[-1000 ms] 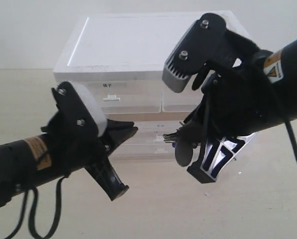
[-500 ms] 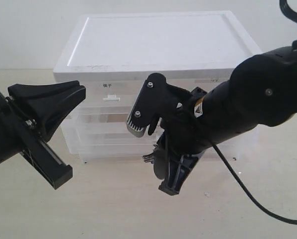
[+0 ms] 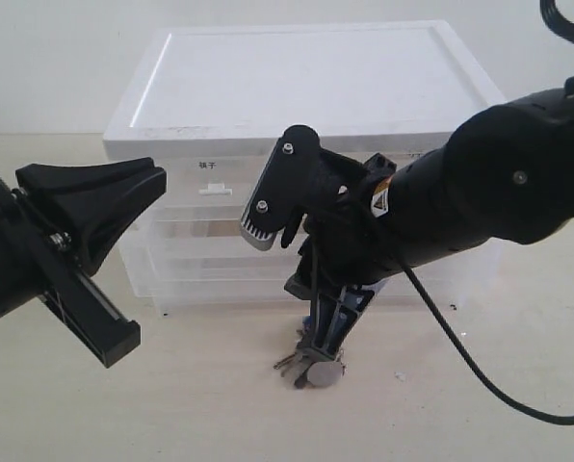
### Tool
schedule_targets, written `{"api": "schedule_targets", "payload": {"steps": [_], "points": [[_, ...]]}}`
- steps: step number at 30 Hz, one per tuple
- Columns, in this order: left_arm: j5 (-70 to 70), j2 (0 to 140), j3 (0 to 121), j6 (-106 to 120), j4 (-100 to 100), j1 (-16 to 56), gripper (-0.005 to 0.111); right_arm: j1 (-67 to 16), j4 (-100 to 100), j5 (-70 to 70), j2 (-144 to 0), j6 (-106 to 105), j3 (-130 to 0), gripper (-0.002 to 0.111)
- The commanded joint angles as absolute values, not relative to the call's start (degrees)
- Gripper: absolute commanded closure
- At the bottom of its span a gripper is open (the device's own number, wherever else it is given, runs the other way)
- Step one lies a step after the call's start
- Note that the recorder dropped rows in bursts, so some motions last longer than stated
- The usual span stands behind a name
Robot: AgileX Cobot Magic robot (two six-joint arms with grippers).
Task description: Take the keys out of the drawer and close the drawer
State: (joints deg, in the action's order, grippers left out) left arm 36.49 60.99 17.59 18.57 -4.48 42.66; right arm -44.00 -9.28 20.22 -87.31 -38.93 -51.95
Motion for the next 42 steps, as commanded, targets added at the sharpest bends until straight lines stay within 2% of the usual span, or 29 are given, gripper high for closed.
{"api": "schedule_targets", "payload": {"steps": [1, 6, 11, 15, 19, 22, 25, 31, 42], "points": [[34.37, 61.19, 17.33, 19.28, -4.91, 42.56, 0.102, -43.96, -8.79, 20.07, -86.88, -39.30, -52.02, 0.074], [34.68, 66.93, 17.33, 17.34, 0.89, 42.56, 0.102, -43.96, -8.91, 21.19, -81.49, -37.49, -52.13, 0.074], [41.08, 76.22, 17.44, 11.24, 11.10, 42.56, 0.102, -43.96, -10.59, 21.19, -70.88, -35.45, -52.13, 0.075], [45.68, 83.74, 18.06, 11.10, 12.84, 42.56, 0.102, -43.96, -10.59, 21.37, -63.81, -33.61, -52.13, 0.075], [44.13, 90.27, 21.29, 11.10, 12.84, 42.56, 0.102, -43.96, -10.59, 22.54, -59.08, -33.01, -52.13, 0.075], [43.77, 95.18, 24.36, 11.63, 11.50, 42.56, 0.102, -43.96, -10.59, 22.93, -56.90, -31.83, -52.13, 0.085], [43.66, 99.24, 26.96, 15.66, 6.33, 42.56, 0.102, -43.96, -10.59, 24.53, -55.96, -31.83, -52.13, 0.108], [43.66, 103.87, 32.11, 23.66, -5.03, 42.56, 0.102, -43.96, -10.59, 25.12, -55.93, -31.83, -52.13, 0.108], [43.51, 104.47, 37.68, 25.12, -11.40, 42.45, 0.102, -43.96, -10.69, 25.12, -55.93, -31.83, -52.13, 0.108]]}}
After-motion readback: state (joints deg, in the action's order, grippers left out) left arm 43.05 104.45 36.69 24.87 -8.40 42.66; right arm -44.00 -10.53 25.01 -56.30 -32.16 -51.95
